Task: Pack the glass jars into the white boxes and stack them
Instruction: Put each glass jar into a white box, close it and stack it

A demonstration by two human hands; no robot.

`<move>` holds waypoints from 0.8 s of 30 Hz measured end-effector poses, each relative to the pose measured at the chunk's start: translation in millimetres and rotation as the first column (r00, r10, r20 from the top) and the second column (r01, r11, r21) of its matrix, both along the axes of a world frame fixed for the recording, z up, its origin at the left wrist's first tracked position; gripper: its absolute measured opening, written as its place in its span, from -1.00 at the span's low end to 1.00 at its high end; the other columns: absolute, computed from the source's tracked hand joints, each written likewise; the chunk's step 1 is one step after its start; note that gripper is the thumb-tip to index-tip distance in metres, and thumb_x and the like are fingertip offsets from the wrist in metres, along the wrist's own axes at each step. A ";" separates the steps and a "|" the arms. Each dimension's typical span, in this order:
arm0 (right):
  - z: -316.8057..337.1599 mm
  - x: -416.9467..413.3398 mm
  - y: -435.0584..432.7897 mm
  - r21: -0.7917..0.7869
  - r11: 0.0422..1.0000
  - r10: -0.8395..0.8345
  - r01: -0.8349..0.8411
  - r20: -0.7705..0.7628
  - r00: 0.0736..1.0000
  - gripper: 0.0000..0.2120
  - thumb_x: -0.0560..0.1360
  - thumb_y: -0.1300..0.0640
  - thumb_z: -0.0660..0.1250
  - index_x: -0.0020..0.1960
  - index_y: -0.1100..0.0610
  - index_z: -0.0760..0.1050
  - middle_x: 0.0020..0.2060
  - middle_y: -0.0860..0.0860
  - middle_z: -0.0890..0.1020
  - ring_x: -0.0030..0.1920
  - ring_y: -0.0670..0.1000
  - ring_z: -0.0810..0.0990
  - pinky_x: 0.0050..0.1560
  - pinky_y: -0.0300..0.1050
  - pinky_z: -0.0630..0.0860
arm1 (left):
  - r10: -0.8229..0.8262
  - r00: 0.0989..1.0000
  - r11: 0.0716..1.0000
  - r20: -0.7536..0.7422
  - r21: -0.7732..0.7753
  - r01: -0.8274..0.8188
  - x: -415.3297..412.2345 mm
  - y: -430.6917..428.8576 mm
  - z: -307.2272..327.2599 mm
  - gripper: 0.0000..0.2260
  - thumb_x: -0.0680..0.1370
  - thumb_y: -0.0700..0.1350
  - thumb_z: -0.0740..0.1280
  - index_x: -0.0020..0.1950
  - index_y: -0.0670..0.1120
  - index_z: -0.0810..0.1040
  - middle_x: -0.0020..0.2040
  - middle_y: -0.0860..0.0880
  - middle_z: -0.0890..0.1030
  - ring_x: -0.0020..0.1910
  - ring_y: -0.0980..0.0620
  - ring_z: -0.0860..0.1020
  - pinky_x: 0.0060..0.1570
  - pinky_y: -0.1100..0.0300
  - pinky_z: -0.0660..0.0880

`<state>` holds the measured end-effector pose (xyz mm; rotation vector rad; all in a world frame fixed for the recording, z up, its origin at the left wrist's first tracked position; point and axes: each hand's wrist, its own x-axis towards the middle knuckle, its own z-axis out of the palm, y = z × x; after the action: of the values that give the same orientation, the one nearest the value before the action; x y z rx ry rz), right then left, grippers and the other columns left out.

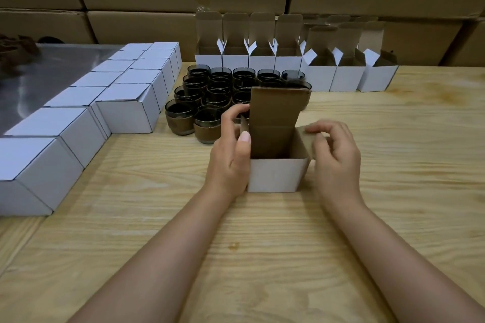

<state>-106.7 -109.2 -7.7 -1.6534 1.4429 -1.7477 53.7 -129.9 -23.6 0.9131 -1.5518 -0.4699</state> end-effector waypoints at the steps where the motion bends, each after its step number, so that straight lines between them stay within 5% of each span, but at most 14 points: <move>1: -1.9 -1.2 -1.3 0.067 0.996 0.049 -0.055 0.092 0.995 -0.76 0.40 0.22 0.12 -0.12 0.02 0.53 -0.05 -0.07 0.54 -0.11 -0.32 0.46 -0.09 -0.45 0.35 | 0.008 1.000 1.000 -0.004 -0.019 -0.008 -0.9 1.7 0.8 -0.61 0.53 0.05 0.01 0.33 -0.02 0.27 -0.04 0.59 0.41 -0.08 0.49 0.44 -0.15 0.51 0.35; 5: -6.0 -4.0 -6.0 0.096 0.955 0.258 -0.282 0.205 0.944 -0.62 0.37 0.26 0.07 0.00 -0.02 0.56 -0.11 -0.14 0.56 -0.25 -0.25 0.46 -0.16 -0.40 0.37 | -0.035 0.994 0.999 -0.099 -0.019 0.034 0.3 1.4 0.6 -0.72 0.44 -0.26 0.09 0.13 -0.10 0.28 -0.09 0.53 0.43 -0.17 0.42 0.46 -0.22 0.49 0.37; 9: -6.4 -9.7 -11.4 0.118 0.908 0.363 -0.403 0.261 0.894 -0.49 0.35 0.24 0.04 0.09 -0.13 0.58 0.01 -0.23 0.63 0.16 -0.21 0.52 -0.02 -0.33 0.44 | -0.125 0.956 0.975 -0.266 0.144 0.168 7.0 0.0 1.4 -0.71 0.31 -0.26 0.09 -0.04 -0.03 0.41 -0.18 0.22 0.50 -0.23 0.17 0.43 -0.27 0.20 0.37; 12: -7.8 -12.5 -14.1 0.137 0.874 0.417 -0.467 0.284 0.864 -0.45 0.35 0.21 0.01 0.16 -0.18 0.55 0.11 -0.28 0.61 0.26 -0.23 0.46 0.19 -0.24 0.42 | -0.186 0.926 0.941 -0.328 0.213 0.264 6.6 5.0 9.2 -0.61 0.31 -0.25 0.08 0.06 -0.10 0.50 -0.02 -0.02 0.56 -0.07 0.08 0.52 -0.16 0.16 0.47; 15: -9.9 -10.7 -14.7 0.109 0.834 0.487 -0.541 0.315 0.814 -0.45 0.38 0.20 -0.01 0.27 -0.03 0.48 0.27 -0.15 0.54 0.32 -0.18 0.43 0.32 -0.23 0.36 | -0.219 0.939 0.931 -0.265 0.232 0.282 9.3 9.8 13.1 -0.47 0.31 -0.25 0.06 0.25 -0.14 0.48 0.18 -0.13 0.55 0.06 0.04 0.52 -0.09 0.23 0.46; 20: -12.1 -9.0 -15.2 0.108 0.805 0.515 -0.584 0.361 0.777 -0.46 0.40 0.17 -0.02 0.32 0.03 0.46 0.35 0.00 0.47 0.37 -0.05 0.40 0.42 -0.01 0.29 | -0.221 0.954 0.915 -0.201 0.297 0.275 11.0 19.0 17.5 -0.48 0.34 -0.22 0.09 0.29 -0.14 0.45 0.15 0.03 0.54 0.08 0.22 0.51 0.01 0.30 0.45; 22: -12.5 -8.3 -15.0 0.121 0.796 0.525 -0.593 0.350 0.776 -0.46 0.41 0.16 -0.02 0.32 0.03 0.46 0.34 0.00 0.47 0.37 -0.03 0.40 0.44 0.06 0.27 | -0.223 0.966 0.911 -0.128 0.324 0.254 14.5 21.8 15.1 -0.52 0.39 -0.06 0.25 0.32 -0.06 0.43 0.16 0.13 0.52 0.09 0.27 0.51 0.05 0.33 0.45; 24: -13.3 -7.6 -15.2 0.128 0.789 0.537 -0.601 0.333 0.775 -0.45 0.40 0.18 -0.03 0.32 0.03 0.46 0.33 -0.02 0.48 0.37 -0.04 0.40 0.44 0.07 0.26 | -0.215 0.976 0.914 -0.005 0.352 0.203 22.4 25.2 13.7 -0.35 0.31 0.19 0.36 0.37 0.03 0.38 0.20 0.18 0.52 0.13 0.30 0.51 0.04 0.40 0.45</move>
<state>-114.3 -124.4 -21.0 -1.4436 0.8385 -1.3350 76.1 -104.6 -9.9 1.0314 -1.6346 -0.9125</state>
